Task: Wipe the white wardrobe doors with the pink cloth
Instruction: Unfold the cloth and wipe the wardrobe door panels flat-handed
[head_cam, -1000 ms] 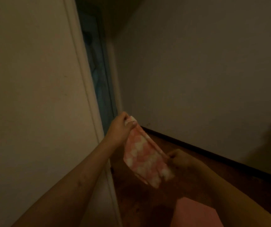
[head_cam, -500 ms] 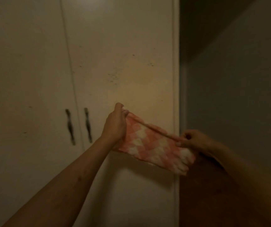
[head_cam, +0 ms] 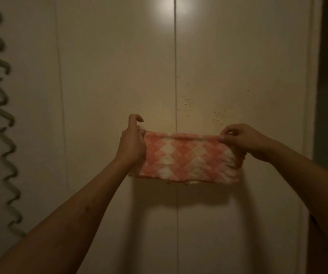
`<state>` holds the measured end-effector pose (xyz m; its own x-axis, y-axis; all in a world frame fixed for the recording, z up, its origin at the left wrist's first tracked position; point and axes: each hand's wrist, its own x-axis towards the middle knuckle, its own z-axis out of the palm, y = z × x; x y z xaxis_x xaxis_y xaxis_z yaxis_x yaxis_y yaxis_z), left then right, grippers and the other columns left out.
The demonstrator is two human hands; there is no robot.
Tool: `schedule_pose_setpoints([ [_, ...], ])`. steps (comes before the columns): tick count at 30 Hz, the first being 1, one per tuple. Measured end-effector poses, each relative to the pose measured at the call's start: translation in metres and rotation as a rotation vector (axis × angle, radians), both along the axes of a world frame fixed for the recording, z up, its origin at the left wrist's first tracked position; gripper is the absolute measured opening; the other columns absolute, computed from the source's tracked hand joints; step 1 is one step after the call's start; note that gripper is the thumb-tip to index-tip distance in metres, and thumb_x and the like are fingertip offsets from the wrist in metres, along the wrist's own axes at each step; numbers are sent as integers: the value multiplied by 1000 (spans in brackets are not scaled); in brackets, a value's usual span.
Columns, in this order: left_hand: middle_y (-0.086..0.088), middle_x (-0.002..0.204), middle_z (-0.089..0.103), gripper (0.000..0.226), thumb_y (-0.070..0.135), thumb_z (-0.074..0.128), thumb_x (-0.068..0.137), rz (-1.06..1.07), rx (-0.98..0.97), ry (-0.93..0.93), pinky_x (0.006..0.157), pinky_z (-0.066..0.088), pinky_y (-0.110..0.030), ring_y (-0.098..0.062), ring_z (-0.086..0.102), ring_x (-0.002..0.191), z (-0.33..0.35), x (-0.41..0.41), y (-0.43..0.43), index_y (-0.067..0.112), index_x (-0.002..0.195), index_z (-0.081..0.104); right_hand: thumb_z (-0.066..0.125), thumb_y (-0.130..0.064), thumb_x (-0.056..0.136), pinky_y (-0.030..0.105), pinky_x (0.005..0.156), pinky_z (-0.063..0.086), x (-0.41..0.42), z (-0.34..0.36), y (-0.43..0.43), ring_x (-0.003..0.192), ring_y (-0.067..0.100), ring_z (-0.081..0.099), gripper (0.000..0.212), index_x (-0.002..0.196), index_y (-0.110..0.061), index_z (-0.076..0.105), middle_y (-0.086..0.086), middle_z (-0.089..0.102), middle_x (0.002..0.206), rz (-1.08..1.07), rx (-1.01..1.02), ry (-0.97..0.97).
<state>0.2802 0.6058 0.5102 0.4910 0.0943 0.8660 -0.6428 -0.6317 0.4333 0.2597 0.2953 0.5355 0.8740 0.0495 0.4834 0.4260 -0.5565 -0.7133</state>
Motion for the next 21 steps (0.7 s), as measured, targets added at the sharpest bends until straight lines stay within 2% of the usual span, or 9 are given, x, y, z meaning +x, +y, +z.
schedule_pose_setpoints([
  [3, -9, 75, 59, 26, -6, 33, 83, 66, -8, -14, 57, 42, -37, -25, 52, 66, 17, -4, 29, 18, 91, 41, 59, -8, 94, 22, 34, 35, 5, 23, 34, 35, 12, 46, 2, 92, -7, 59, 10, 58, 70, 34, -28, -78],
  [5, -9, 73, 58, 28, -9, 34, 70, 86, 5, -35, 61, 42, -35, -24, 51, 70, 31, -6, 49, 14, 75, 50, 52, -1, 93, 24, 36, 35, 8, 39, 56, 38, 16, 45, 9, 93, -10, 50, 11, 55, 71, 54, -47, -118],
  [7, -7, 80, 59, 30, -10, 38, 70, 116, 11, -36, 67, 41, -31, -23, 53, 78, 44, -7, 67, 14, 68, 56, 43, 10, 90, 24, 37, 35, 12, 53, 77, 46, 19, 45, 19, 89, -9, 47, 11, 55, 75, 61, -91, -166],
  [9, -6, 92, 57, 31, -10, 39, 77, 145, 26, -42, 75, 41, -30, -22, 52, 87, 58, -1, 84, 12, 75, 60, 37, 19, 81, 22, 44, 39, 17, 66, 98, 57, 20, 48, 30, 77, -7, 51, 8, 56, 73, 29, -160, -246],
  [12, -10, 102, 58, 28, -3, 38, 84, 175, 58, -84, 83, 41, -33, -23, 52, 95, 79, 12, 109, 16, 82, 59, 39, 18, 78, 26, 69, 42, 26, 86, 128, 70, 15, 55, 39, 70, -11, 64, 1, 61, 75, -53, -233, -367],
  [16, -4, 107, 53, 16, 13, 44, 85, 194, 70, -29, 87, 47, -39, -21, 54, 95, 109, 22, 127, 17, 91, 57, 44, 11, 85, 24, 77, 40, 40, 111, 153, 83, 17, 57, 37, 88, -10, 74, 6, 65, 93, -130, -279, -485],
  [19, -2, 107, 52, 27, 24, 45, 73, 179, 70, 15, 84, 52, -47, -24, 58, 91, 128, 27, 133, 17, 96, 58, 50, 3, 86, 28, 85, 43, 49, 132, 167, 96, 24, 59, 29, 99, -6, 74, 12, 67, 106, -187, -377, -602],
  [21, -3, 110, 48, 30, 19, 46, 73, 183, 87, -1, 86, 51, -48, -25, 56, 94, 140, 35, 138, 15, 101, 57, 52, 0, 87, 30, 86, 43, 58, 146, 174, 101, 30, 59, 27, 105, -5, 73, 14, 66, 106, -229, -419, -648],
])
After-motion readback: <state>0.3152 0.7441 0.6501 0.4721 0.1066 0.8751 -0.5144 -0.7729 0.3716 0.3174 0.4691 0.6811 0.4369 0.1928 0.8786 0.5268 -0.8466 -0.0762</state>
